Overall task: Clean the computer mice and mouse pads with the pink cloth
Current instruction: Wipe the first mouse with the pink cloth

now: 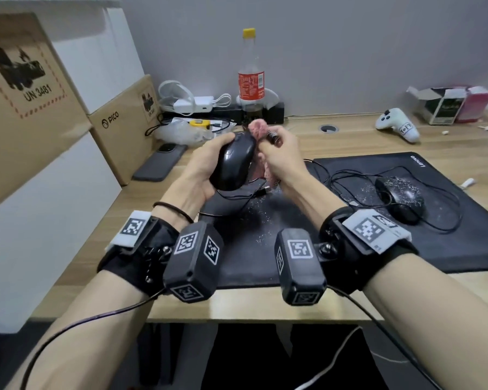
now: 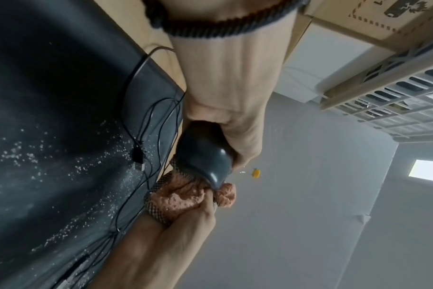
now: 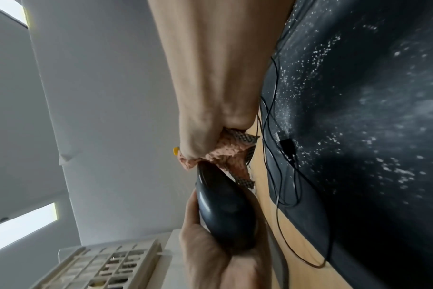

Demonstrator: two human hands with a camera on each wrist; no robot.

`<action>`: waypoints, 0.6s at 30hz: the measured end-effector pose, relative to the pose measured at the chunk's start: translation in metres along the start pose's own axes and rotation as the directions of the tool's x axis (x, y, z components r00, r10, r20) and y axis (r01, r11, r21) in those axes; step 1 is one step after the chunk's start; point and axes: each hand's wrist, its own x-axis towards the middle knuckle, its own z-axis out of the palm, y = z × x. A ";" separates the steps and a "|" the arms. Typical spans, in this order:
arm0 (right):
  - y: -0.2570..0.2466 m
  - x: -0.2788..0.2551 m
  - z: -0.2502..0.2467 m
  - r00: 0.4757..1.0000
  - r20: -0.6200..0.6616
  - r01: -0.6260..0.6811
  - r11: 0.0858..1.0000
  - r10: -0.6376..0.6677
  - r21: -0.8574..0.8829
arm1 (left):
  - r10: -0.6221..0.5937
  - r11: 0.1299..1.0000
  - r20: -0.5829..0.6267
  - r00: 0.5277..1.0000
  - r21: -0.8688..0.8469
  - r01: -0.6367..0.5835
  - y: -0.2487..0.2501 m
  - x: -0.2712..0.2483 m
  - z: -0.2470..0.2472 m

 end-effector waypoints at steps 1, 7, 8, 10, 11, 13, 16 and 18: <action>-0.001 0.003 -0.001 1.000 -0.017 -0.005 0.999 0.006 0.041 | 0.011 1.000 0.022 1.000 0.022 -0.012 0.001 0.000 0.001; 0.008 0.004 -0.009 0.999 0.049 -0.013 0.991 0.007 0.135 | 0.022 0.994 -0.023 1.000 0.108 -0.019 0.001 0.003 0.005; 0.009 0.003 -0.011 0.998 0.055 -0.006 0.994 0.000 0.107 | 0.018 0.994 -0.029 0.999 0.112 -0.015 0.000 0.006 0.004; 0.011 0.000 -0.013 0.998 0.062 0.028 0.999 -0.030 0.023 | -0.001 0.994 -0.039 0.999 0.108 0.005 0.000 0.009 0.003; 0.012 -0.001 -0.012 0.998 0.046 0.042 0.999 -0.042 -0.008 | -0.015 0.994 -0.041 0.999 0.105 0.020 0.000 0.008 0.003; 0.014 -0.006 -0.008 0.998 -0.006 0.054 0.998 -0.055 -0.006 | -0.048 0.996 -0.053 0.997 0.070 0.052 -0.003 0.009 0.005; 0.019 -0.013 0.003 0.997 0.022 0.073 0.997 -0.072 -0.027 | -0.061 0.997 -0.096 0.993 -0.060 0.056 -0.006 0.015 0.006; 0.022 -0.017 0.006 0.994 0.080 0.081 0.989 -0.071 -0.121 | -0.071 0.984 -0.158 0.985 -0.175 0.043 -0.006 0.018 0.005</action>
